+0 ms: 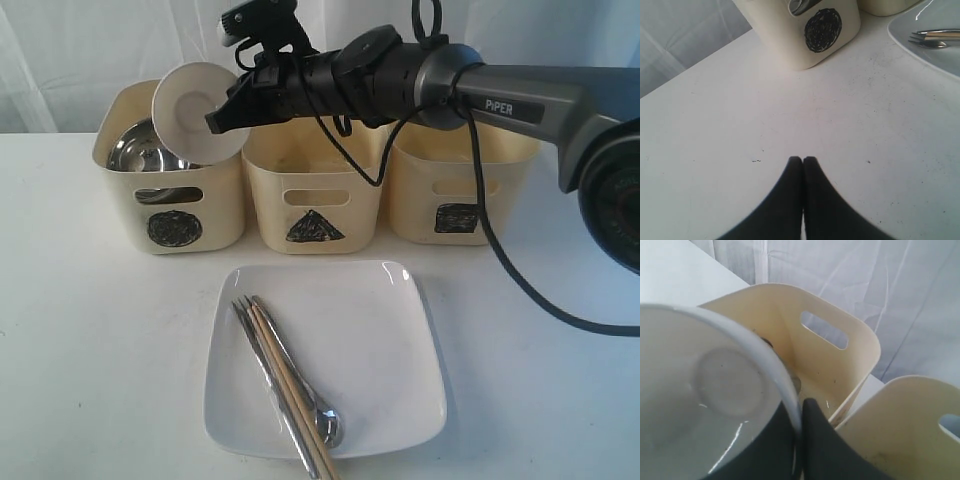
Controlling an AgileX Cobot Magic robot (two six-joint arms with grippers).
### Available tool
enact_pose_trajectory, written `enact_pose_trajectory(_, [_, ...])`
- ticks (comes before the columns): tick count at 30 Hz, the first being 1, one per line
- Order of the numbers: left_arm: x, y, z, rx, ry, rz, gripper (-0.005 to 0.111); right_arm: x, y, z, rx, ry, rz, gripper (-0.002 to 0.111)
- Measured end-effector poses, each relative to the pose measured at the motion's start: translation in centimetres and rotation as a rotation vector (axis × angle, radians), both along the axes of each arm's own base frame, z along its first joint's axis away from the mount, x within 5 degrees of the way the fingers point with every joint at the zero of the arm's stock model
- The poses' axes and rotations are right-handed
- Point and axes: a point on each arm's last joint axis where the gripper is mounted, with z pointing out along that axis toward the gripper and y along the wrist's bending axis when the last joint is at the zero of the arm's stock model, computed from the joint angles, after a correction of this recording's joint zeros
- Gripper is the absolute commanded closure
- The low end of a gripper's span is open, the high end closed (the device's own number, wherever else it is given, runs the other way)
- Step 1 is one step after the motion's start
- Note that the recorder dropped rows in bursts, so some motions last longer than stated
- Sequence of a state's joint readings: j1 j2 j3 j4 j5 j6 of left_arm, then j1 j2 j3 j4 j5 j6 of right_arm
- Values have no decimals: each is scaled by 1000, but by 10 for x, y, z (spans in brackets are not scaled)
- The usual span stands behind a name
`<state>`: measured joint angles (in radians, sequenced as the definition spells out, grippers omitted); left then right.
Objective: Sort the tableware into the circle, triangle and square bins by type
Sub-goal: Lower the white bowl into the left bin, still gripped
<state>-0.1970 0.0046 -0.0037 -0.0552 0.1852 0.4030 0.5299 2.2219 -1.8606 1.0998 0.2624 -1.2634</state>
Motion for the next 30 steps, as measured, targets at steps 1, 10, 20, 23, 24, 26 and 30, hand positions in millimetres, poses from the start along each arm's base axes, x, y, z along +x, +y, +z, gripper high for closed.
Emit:
enact_pose_trajectory(1, [0,0,0,0,0,0,107,0,0,1,4,3,0,106])
enact_pose_trajectory(10, [0,0,0,0,0,0,107,-3,2,-1,-2,24,35,94])
enact_pose_trajectory(20, [0,0,0,0,0,0,107,-3,2,-1,16,37,19,108])
enact_pose_trajectory(23, [0,0,0,0,0,0,107,-2,1,0,23,43,13,108])
enact_pose_trajectory(24, [0,0,0,0,0,0,107,-2,1,0,26,46,11,108])
enact_pose_trajectory(26, [0,0,0,0,0,0,107,-2,1,0,32,52,8,108])
enact_pose_trajectory(30, [0,0,0,0,0,0,107,-2,1,0,56,75,-8,108])
